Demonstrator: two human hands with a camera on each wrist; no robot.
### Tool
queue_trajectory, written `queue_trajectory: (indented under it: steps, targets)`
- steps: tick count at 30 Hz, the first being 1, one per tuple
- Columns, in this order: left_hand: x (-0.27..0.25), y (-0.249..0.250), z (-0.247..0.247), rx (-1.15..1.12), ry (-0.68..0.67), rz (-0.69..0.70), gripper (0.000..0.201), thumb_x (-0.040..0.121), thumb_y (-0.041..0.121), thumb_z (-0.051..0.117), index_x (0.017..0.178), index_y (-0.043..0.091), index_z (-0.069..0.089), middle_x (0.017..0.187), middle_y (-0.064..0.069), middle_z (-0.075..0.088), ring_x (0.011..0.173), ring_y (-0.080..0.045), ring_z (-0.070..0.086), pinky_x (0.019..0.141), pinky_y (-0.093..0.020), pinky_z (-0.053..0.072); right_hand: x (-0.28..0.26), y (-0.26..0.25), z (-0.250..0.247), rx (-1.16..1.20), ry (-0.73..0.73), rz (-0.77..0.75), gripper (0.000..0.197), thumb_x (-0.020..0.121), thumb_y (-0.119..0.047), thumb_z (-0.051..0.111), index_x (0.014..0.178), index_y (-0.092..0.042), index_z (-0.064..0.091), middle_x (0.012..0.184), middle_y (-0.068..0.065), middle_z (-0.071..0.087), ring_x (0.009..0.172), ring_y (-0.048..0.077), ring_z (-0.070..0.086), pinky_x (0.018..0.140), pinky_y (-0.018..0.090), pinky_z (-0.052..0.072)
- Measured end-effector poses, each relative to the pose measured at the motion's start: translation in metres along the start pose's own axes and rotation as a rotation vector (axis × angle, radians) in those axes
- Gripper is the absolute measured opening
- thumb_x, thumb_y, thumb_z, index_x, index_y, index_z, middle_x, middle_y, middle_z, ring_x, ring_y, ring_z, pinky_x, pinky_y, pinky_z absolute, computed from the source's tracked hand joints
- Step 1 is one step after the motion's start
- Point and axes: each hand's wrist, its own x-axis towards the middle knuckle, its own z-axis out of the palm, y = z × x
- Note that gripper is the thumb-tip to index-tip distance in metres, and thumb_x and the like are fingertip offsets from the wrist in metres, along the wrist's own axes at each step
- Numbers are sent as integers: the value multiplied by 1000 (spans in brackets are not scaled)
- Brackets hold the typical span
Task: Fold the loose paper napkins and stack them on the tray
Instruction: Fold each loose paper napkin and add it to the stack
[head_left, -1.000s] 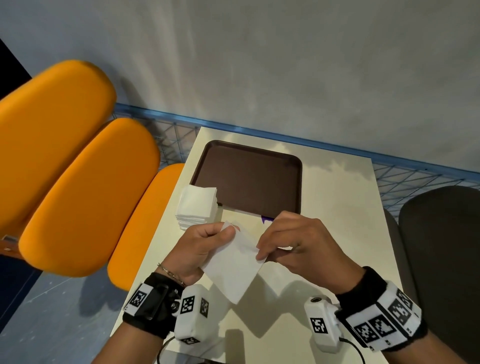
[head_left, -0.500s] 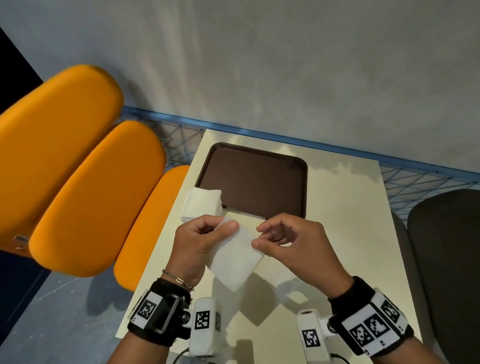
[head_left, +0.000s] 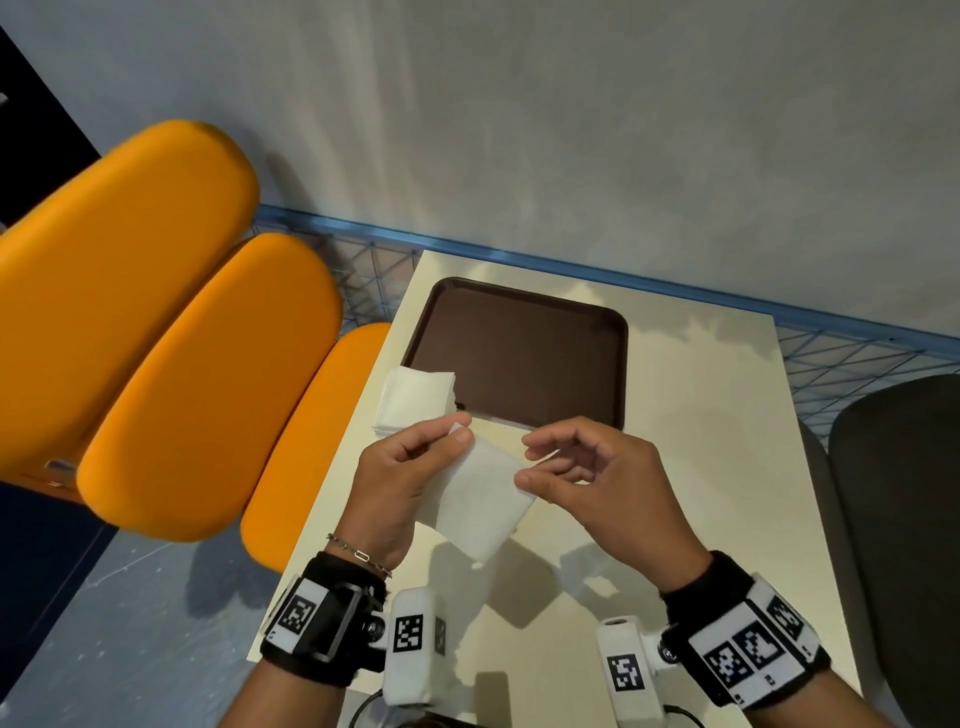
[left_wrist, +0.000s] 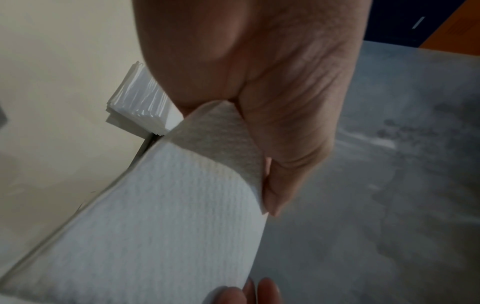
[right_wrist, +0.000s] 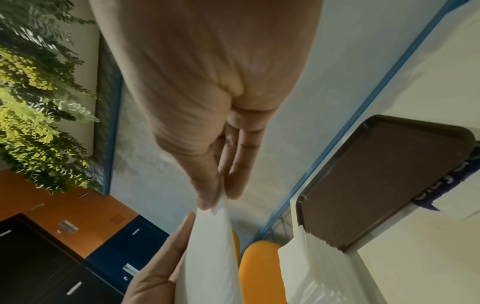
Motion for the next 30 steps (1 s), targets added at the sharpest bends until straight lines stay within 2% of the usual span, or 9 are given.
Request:
queue_trajectory:
  steps: [4, 8, 12, 16, 20, 22, 24, 26, 30]
  targets:
    - [2, -5, -8, 24, 12, -32, 29, 79, 36, 85, 99, 16, 81, 104, 2, 76, 103, -30, 66, 88, -45, 56, 8, 8, 3, 46, -59, 114, 30, 82, -10, 91, 105, -23, 79, 99, -9, 80, 84, 13, 77, 79, 23, 61]
    - [6, -16, -20, 20, 15, -14, 34, 79, 44, 85, 101, 18, 80, 109, -1, 74, 105, -24, 61, 90, -44, 47, 17, 25, 8, 68, -130, 220, 24, 85, -14, 89, 106, -21, 79, 92, 1, 80, 81, 20, 77, 82, 33, 64]
    - [7, -23, -31, 12, 33, -23, 33, 78, 46, 80, 99, 20, 78, 107, 0, 74, 101, -23, 58, 85, -40, 45, 24, 40, 18, 187, -105, 302, 23, 84, -9, 89, 105, -15, 79, 91, 9, 80, 78, 22, 74, 82, 35, 62]
    - [11, -27, -41, 42, 57, -32, 27, 79, 44, 78, 97, 23, 79, 106, -6, 75, 97, -23, 63, 79, -38, 49, 34, 50, 33, 254, -54, 356, 26, 84, -8, 87, 107, -19, 79, 97, 18, 78, 89, 24, 74, 92, 41, 60]
    - [18, -32, -50, 94, 96, -32, 24, 83, 45, 79, 97, 25, 79, 103, -10, 77, 95, -29, 69, 79, -43, 56, 47, 53, 51, 285, -137, 427, 44, 85, -22, 89, 123, -34, 72, 114, -2, 79, 106, 16, 76, 101, 48, 56]
    - [22, -33, -55, 116, 110, -29, 12, 91, 37, 79, 96, 26, 78, 102, -10, 78, 99, -35, 71, 84, -51, 59, 53, 51, 61, 293, -248, 481, 55, 83, -24, 90, 132, -30, 65, 117, -2, 79, 106, 16, 77, 96, 41, 60]
    - [27, -33, -60, 147, 137, -27, 3, 95, 30, 76, 95, 28, 78, 101, -7, 78, 100, -34, 73, 89, -56, 59, 58, 53, 72, 244, -309, 484, 50, 87, -13, 86, 131, -19, 65, 109, 3, 82, 99, 19, 79, 80, 29, 61]
    - [32, -31, -65, 165, 168, -20, 2, 95, 28, 76, 96, 28, 77, 100, -4, 79, 100, -31, 75, 90, -55, 62, 63, 55, 82, 177, -277, 469, 40, 89, -6, 84, 126, -11, 68, 102, 5, 83, 91, 19, 79, 69, 25, 58]
    - [37, -27, -75, 77, 123, -124, 45, 81, 36, 85, 121, 26, 68, 106, -5, 80, 99, -27, 78, 86, -49, 64, 75, 60, 100, 290, -144, 492, 32, 89, -5, 83, 118, -6, 70, 103, 5, 83, 97, 23, 80, 82, 36, 65]
